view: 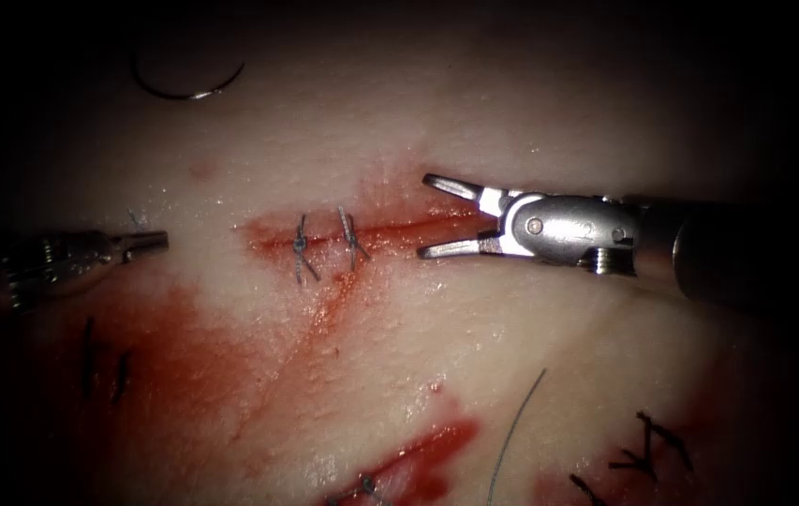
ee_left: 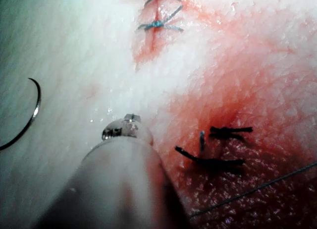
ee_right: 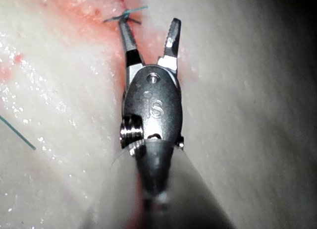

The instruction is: Wound Closure

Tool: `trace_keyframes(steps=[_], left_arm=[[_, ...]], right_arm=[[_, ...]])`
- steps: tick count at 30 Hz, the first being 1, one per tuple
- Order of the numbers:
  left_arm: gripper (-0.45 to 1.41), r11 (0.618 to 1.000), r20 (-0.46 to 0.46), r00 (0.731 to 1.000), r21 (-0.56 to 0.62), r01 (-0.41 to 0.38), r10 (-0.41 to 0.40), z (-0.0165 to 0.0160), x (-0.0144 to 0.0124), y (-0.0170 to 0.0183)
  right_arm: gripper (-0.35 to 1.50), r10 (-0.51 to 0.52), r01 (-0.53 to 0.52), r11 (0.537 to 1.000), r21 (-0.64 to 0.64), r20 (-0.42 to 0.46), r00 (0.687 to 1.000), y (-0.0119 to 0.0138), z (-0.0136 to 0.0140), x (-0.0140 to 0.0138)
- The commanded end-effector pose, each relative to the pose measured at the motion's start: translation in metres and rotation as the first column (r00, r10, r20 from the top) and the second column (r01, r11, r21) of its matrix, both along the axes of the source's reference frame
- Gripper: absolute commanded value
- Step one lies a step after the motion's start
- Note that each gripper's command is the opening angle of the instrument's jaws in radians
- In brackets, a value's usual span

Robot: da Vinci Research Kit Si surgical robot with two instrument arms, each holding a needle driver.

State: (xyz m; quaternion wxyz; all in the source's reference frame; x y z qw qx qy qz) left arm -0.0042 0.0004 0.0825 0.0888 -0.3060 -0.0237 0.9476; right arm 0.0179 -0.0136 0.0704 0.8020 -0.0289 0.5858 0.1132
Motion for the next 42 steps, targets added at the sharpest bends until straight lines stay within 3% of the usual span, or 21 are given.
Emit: trace_keyframes(steps=[1, 3, 5, 6, 8, 9, 10, 12, 15, 23, 28, 36, 39, 41, 42], left_arm=[[-0.45, 1.0, 0.005, 1.0, 0.001, 0.001, -0.001, 0.0006, -0.0003, 0.0006], [-0.45, 1.0, 0.006, 1.0, 0.012, 0.018, -0.018, 0.0008, 0.0001, 0.0006], [-0.28, 0.998, 0.005, 0.999, 0.04, 0.054, -0.054, 0.0011, 0.0011, 0.0004], [-0.28, 0.998, 0.005, 0.999, 0.04, 0.054, -0.054, 0.0011, 0.0011, 0.0004], [0.02, 0.994, -0.012, 0.997, 0.071, 0.083, -0.082, 0.0013, 0.0019, 0.0001], [0.54, 0.99, -0.036, 0.994, 0.097, 0.102, -0.099, 0.0014, 0.0025, -0.0002], [0.86, 0.984, -0.066, 0.991, 0.125, 0.125, -0.117, 0.0013, 0.0029, -0.0004], [0.94, 0.982, -0.078, 0.989, 0.134, 0.134, -0.125, 0.001, 0.0031, -0.0005], [0.89, 0.98, -0.085, 0.988, 0.137, 0.141, -0.13, 0.0002, 0.0032, -0.001], [1.04, 0.977, -0.082, 0.989, 0.167, 0.134, -0.122, -0.0014, 0.004, -0.0011], [0.93, 0.974, -0.093, 0.986, 0.17, 0.152, -0.138, -0.0022, 0.0049, -0.0015], [0.91, 0.96, -0.15, 0.977, 0.214, 0.182, -0.152, -0.0032, 0.0068, -0.0028], [0.69, 0.955, -0.161, 0.972, 0.215, 0.205, -0.172, -0.0046, 0.0064, -0.0018], [0.52, 0.958, -0.116, 0.973, 0.189, 0.217, -0.197, -0.0061, 0.0049, -0.0004], [0.52, 0.957, -0.088, 0.972, 0.177, 0.231, -0.218, -0.0067, 0.0041, 0.0004]], right_arm=[[1.48, 0.0, 0.0, 1.0, 0.0, -0.003, 1.0, 0.0005, 0.0005, 0.0009], [1.48, 0.001, -0.001, 1.0, 0.004, -0.004, 1.0, 0.0004, 0.0006, 0.0009], [1.48, 0.003, -0.003, 1.0, 0.008, -0.005, 1.0, 0.0002, 0.0007, 0.0009], [1.48, 0.003, -0.003, 1.0, 0.008, -0.005, 1.0, 0.0002, 0.0007, 0.0009], [1.48, 0.005, -0.005, 1.0, 0.013, -0.006, 1.0, 0.0002, 0.0007, 0.001], [1.48, 0.003, -0.003, 1.0, 0.013, -0.008, 1.0, 0.0002, 0.0007, 0.001], [1.48, 0.004, -0.004, 1.0, 0.019, -0.009, 1.0, 0.0002, 0.0007, 0.001], [1.48, 0.004, -0.004, 1.0, 0.018, -0.009, 1.0, 0.0002, 0.0007, 0.001], [1.47, 0.002, -0.001, 1.0, 0.019, -0.012, 1.0, 0.0001, 0.0007, 0.001], [1.47, -0.006, 0.007, 1.0, 0.026, -0.013, 1.0, 0.0, 0.0006, 0.001], [1.47, -0.004, 0.005, 0.999, 0.037, -0.016, 1.0, -0.0002, 0.0005, 0.0009], [1.47, -0.009, 0.01, 0.999, 0.045, -0.016, 1.0, -0.0003, 0.0005, 0.0009], [1.45, -0.008, 0.009, 0.999, 0.05, -0.017, 1.0, -0.0003, 0.0005, 0.0009], [1.45, -0.008, 0.009, 0.998, 0.056, -0.02, 1.0, -0.0003, 0.0005, 0.0009], [1.45, -0.008, 0.009, 0.998, 0.056, -0.019, 1.0, -0.0003, 0.0005, 0.0009]])
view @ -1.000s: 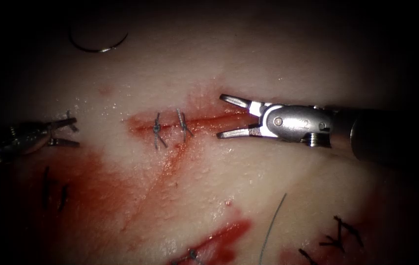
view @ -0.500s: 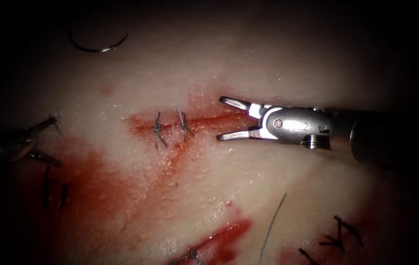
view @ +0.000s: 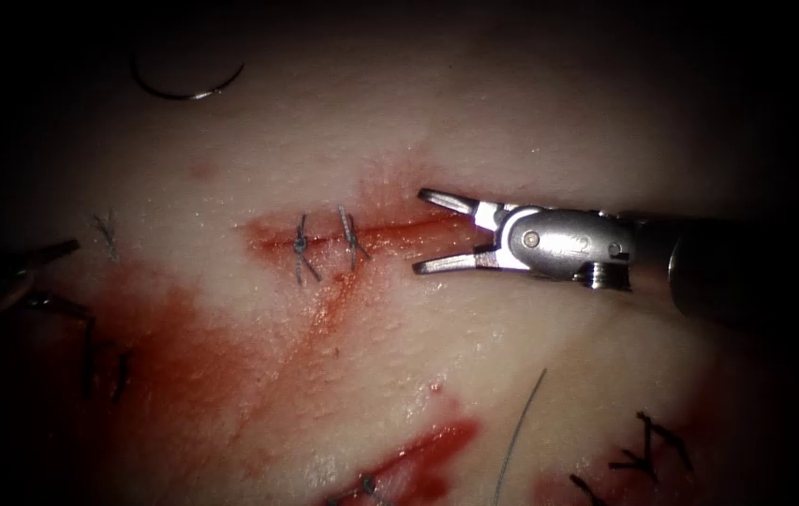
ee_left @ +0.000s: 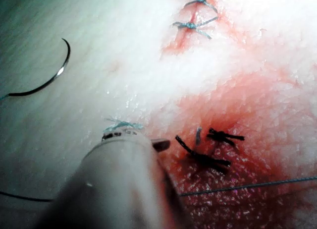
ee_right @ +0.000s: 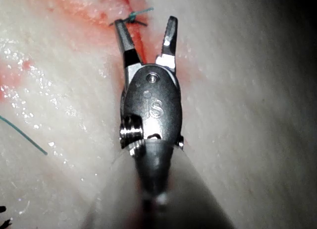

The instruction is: Wound Closure

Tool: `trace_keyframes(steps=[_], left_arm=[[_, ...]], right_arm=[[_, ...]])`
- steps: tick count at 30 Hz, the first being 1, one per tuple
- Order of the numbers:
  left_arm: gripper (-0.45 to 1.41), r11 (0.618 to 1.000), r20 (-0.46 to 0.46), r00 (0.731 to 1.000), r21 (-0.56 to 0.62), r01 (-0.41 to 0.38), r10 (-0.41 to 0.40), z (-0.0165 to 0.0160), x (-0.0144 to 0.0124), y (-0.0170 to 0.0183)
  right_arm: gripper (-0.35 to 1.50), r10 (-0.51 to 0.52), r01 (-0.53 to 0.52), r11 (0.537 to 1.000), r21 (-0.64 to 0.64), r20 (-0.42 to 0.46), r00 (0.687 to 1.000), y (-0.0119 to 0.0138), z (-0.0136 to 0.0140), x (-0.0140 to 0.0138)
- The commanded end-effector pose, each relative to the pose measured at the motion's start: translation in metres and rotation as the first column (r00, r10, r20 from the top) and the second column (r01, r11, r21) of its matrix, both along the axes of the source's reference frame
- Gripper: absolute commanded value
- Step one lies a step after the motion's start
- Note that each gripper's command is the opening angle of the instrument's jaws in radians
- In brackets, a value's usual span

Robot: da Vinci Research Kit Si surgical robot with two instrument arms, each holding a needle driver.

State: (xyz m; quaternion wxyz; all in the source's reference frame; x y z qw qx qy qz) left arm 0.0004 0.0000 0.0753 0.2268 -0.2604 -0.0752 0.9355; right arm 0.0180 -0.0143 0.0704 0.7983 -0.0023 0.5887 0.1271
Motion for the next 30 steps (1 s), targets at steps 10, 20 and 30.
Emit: trace_keyframes(steps=[10, 20, 30], left_arm=[[0.88, 0.937, -0.043, 0.984, -0.316, 0.152, -0.174, -0.0018, -0.0102, 0.0109], [0.46, 0.819, -0.233, 0.948, -0.571, 0.047, -0.217, 0.0023, -0.0131, 0.0146], [0.14, 0.776, -0.444, 0.894, -0.586, -0.232, -0.068, 0.0075, -0.0127, 0.0153]], right_arm=[[1.45, 0.001, -0.001, 1.0, 0.009, -0.006, 1.0, 0.0004, 0.0004, 0.0007], [1.45, -0.005, 0.005, 1.0, 0.012, -0.007, 1.0, 0.0003, 0.0002, 0.0005], [1.45, -0.005, 0.005, 1.0, 0.014, -0.007, 1.0, 0.0002, -0.0001, 0.0005]])
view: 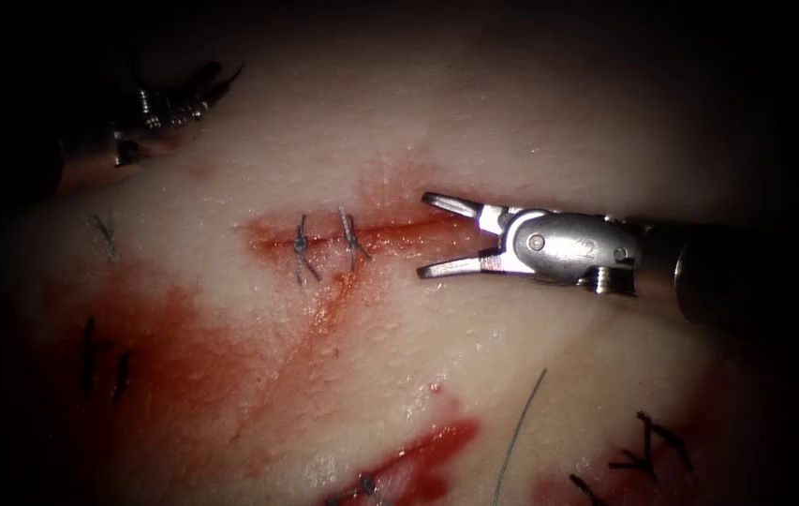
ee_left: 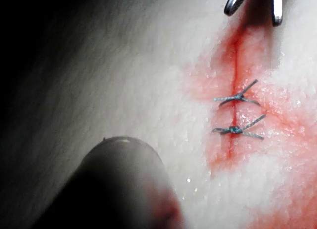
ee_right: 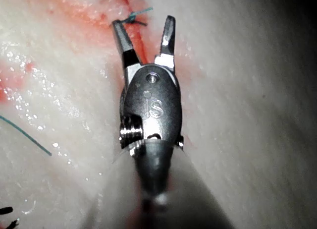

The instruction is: Wound Closure

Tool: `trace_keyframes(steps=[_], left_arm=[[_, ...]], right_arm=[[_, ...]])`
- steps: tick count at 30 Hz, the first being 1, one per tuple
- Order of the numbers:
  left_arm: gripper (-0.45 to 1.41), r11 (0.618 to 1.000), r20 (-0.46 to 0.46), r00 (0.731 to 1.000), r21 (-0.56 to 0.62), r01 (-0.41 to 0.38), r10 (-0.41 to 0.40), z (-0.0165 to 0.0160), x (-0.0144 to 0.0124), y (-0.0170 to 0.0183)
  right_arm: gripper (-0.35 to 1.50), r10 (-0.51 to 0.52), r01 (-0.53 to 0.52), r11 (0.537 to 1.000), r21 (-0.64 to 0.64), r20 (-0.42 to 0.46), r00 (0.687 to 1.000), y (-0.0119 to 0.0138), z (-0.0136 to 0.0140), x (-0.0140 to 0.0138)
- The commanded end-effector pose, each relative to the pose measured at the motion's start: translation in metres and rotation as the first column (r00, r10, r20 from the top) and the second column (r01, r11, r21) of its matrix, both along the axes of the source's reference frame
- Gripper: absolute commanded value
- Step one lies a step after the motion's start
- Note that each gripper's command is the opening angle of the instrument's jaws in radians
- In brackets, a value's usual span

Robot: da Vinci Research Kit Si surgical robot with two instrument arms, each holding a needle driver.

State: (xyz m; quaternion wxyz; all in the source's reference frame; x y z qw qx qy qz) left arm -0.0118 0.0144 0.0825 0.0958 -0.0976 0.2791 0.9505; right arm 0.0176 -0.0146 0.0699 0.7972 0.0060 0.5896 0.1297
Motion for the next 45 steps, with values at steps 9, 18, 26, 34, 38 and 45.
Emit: trace_keyframes(steps=[9, 18, 26, 34, 38, 45], left_arm=[[0.52, 0.998, -0.08, 0.996, 0.047, -0.044, 0.048, 0.0033, 0.0003, 0.0013], [0.56, 0.998, -0.116, 0.993, 0.064, -0.022, 0.029, 0.0053, 0.001, 0.0018], [0.41, 0.998, -0.142, 0.99, 0.057, 0.001, 0.007, 0.0074, 0.001, 0.002], [-0.12, 0.996, -0.161, 0.987, 0.087, 0.025, -0.011, 0.0091, 0.002, 0.0022], [-0.45, 0.994, -0.131, 0.991, 0.104, 0.022, -0.009, 0.0088, 0.0012, 0.0018], [-0.45, 0.986, -0.054, 0.998, 0.164, -0.015, 0.024, 0.008, 0.0004, 0.0008]], right_arm=[[1.45, 0.0, 0.0, 1.0, 0.004, -0.005, 1.0, 0.0004, 0.0004, 0.001], [1.45, -0.002, 0.002, 1.0, 0.004, -0.008, 1.0, 0.0001, 0.0003, 0.0014], [1.45, -0.003, 0.003, 1.0, 0.004, -0.009, 1.0, 0.0001, 0.0002, 0.0015], [1.45, 0.0, 0.0, 1.0, 0.01, -0.009, 1.0, 0.0, 0.0002, 0.0016], [1.45, 0.001, -0.001, 1.0, 0.01, -0.008, 1.0, 0.0, 0.0002, 0.0017], [1.42, 0.002, -0.002, 1.0, 0.022, -0.011, 1.0, 0.0, 0.0002, 0.0015]])
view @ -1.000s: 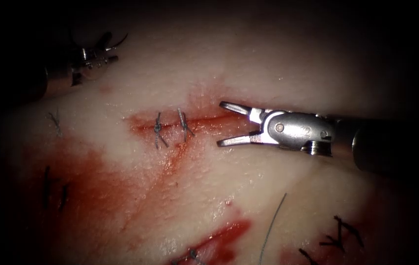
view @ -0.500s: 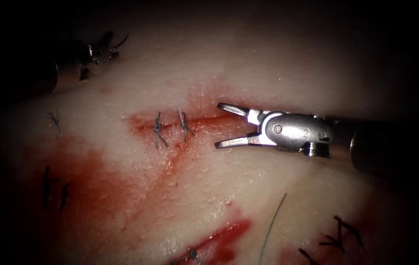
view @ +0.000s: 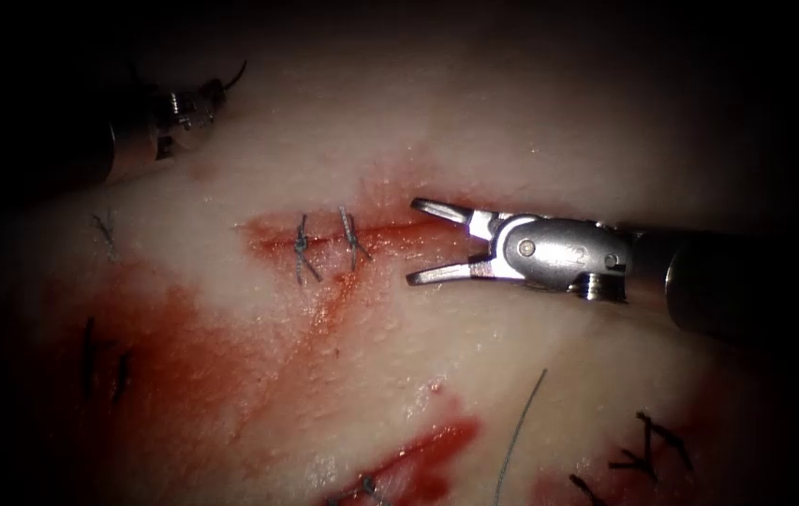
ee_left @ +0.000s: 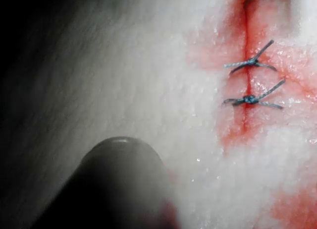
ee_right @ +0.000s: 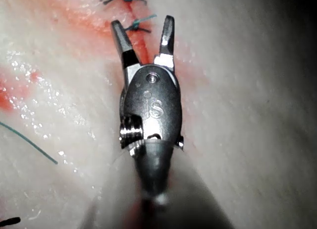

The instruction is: Wound Closure

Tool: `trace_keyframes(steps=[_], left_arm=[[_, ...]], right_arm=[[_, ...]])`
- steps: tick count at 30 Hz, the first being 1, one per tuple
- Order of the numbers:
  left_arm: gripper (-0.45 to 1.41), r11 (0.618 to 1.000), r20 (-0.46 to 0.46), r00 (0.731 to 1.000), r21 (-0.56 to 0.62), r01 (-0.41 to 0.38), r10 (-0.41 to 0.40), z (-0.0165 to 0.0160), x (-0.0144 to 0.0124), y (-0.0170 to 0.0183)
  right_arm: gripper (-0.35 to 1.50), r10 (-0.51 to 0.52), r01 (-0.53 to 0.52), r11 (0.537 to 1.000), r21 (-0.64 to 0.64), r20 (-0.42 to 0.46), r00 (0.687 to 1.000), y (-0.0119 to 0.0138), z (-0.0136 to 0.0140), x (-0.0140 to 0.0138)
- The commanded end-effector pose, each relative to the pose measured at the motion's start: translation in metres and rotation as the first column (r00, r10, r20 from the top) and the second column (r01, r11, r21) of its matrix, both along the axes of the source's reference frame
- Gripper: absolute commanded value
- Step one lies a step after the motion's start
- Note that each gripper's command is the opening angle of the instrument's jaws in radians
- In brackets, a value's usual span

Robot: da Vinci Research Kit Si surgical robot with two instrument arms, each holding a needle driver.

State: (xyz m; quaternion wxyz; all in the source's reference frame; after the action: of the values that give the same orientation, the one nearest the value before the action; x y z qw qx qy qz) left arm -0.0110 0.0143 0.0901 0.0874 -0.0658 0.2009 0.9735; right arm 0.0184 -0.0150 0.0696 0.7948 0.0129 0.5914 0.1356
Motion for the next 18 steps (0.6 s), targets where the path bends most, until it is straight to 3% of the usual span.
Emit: trace_keyframes(steps=[1, 6, 13, 18], left_arm=[[-0.45, 1.0, 0.022, 1.0, -0.016, -0.016, 0.016, 0.0002, -0.0004, 0.0006], [-0.45, 0.991, 0.133, 0.983, -0.065, -0.118, 0.126, -0.0025, -0.0008, -0.0013], [-0.45, 0.974, 0.241, 0.949, -0.154, -0.169, 0.203, -0.0085, -0.0025, -0.0024], [-0.45, 0.933, 0.282, 0.902, -0.246, -0.262, 0.327, -0.0125, -0.0053, -0.0037]], right_arm=[[1.4, 0.001, -0.001, 1.0, 0.01, -0.005, 1.0, 0.0005, 0.0004, 0.0006], [1.31, -0.007, 0.007, 0.998, 0.062, 0.003, 1.0, 0.0008, 0.0004, -0.0003], [1.25, 0.027, -0.036, 0.985, 0.168, 0.054, 0.998, 0.0013, 0.0005, -0.0025], [1.23, 0.082, -0.1, 0.96, 0.261, 0.077, 0.994, 0.002, 0.0009, -0.005]])
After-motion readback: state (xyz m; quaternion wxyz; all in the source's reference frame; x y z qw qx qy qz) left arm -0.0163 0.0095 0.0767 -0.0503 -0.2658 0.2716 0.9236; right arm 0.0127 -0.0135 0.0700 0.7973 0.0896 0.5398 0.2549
